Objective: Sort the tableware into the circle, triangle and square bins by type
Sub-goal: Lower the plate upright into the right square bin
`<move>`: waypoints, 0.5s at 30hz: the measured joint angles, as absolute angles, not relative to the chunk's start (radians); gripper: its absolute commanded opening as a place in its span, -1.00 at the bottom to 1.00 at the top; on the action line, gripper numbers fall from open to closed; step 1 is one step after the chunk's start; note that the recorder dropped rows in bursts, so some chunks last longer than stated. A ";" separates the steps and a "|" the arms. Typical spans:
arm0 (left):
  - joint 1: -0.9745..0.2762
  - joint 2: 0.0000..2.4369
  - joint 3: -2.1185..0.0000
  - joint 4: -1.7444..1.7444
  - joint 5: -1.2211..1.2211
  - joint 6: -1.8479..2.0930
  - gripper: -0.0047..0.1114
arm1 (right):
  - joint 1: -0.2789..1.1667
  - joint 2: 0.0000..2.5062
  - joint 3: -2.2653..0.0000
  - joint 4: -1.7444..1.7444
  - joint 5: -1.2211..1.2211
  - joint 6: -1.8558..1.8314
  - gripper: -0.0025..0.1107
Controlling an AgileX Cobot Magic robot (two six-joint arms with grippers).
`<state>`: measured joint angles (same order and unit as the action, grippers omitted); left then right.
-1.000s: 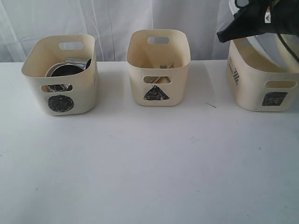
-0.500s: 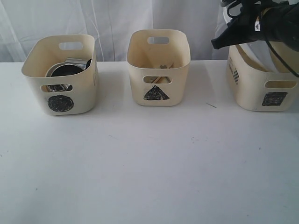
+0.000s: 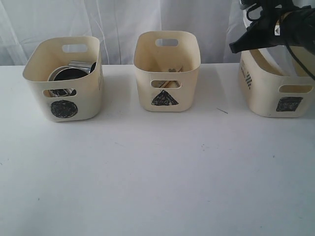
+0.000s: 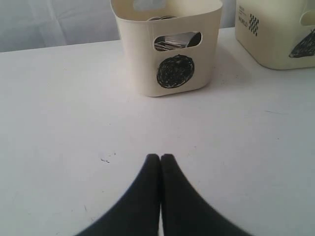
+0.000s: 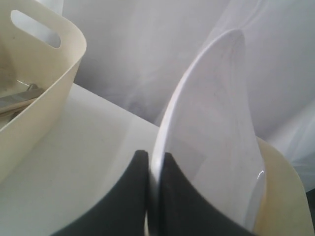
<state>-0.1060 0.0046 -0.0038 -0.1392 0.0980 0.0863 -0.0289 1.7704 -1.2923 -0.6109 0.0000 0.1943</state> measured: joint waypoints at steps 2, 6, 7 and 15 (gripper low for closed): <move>-0.106 0.005 -0.004 -0.139 0.098 0.086 -0.92 | -0.029 1.770 -1.292 -0.611 -0.005 0.197 -0.95; -0.106 0.005 -0.004 -0.139 0.098 0.086 -0.92 | -0.029 1.770 -1.292 -0.610 -0.009 0.212 -0.85; -0.106 0.005 -0.004 -0.139 0.098 0.086 -0.92 | -0.029 1.770 -1.292 -0.610 -0.009 0.220 -0.80; -0.106 0.005 -0.004 -0.139 0.098 0.086 -0.92 | -0.029 1.770 -1.294 -0.613 -0.038 0.231 -0.59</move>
